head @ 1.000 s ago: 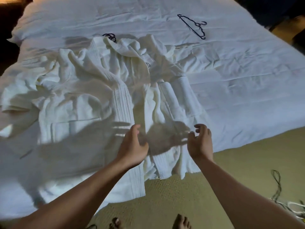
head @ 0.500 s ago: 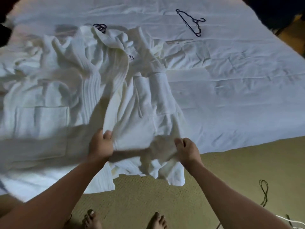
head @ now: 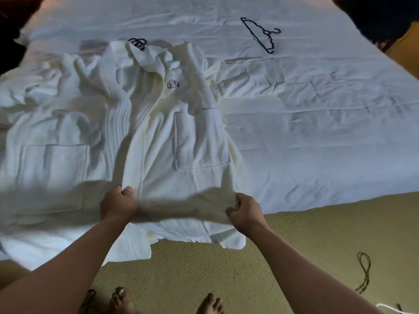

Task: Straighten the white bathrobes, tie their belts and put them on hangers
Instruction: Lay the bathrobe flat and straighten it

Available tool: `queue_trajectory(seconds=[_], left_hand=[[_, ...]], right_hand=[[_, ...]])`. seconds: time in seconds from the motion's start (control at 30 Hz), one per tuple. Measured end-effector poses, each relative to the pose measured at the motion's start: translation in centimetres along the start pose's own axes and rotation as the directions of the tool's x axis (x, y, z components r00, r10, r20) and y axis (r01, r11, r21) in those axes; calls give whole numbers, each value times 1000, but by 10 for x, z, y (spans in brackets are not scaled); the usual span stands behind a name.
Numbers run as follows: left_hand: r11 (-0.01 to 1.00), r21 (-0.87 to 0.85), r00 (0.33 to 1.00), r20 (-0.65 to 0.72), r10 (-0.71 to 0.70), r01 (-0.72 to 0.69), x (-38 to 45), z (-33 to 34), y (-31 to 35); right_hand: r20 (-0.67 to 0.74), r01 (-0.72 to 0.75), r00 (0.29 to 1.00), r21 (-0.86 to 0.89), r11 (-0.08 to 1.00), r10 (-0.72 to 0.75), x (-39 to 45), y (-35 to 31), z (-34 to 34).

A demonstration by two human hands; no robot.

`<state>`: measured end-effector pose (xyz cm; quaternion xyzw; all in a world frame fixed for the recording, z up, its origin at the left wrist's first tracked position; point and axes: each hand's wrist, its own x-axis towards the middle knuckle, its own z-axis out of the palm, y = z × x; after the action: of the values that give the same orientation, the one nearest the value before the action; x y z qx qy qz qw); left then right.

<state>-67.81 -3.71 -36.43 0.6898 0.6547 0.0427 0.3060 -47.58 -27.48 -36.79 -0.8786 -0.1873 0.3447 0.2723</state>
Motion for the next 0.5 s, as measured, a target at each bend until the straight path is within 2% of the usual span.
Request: queue_trajectory(seconds=[0.07,0.13,0.23,0.27,0.33,0.43,0.5], left_hand=[[1000,25,1000,8,-2,2,0,-2,8],[1000,11,1000,-4,28,-28,-1,-3,21],[981,-141,991,-34,128,-131,-1,-3,48],[973,-179,989,-38,142,-146,3,-3,57],[979,-153,991,-25,133,-136,15,-3,63],[999,-51,1000,15,18,-17,35,-6,49],[1000,0,999,43,-14,14,40,-10,38]], right_hand=[[9,44,999,-14,999,-44,0,-7,-2],[26,94,995,88,992,-97,0,-17,-2],[-48,150,988,201,968,-143,14,-40,-5],[-83,140,989,219,966,-125,20,-49,-7],[-120,86,991,197,977,-63,29,-51,-8],[-154,-30,987,42,999,37,29,-29,-8],[-128,-100,987,-13,995,98,30,-14,-12]])
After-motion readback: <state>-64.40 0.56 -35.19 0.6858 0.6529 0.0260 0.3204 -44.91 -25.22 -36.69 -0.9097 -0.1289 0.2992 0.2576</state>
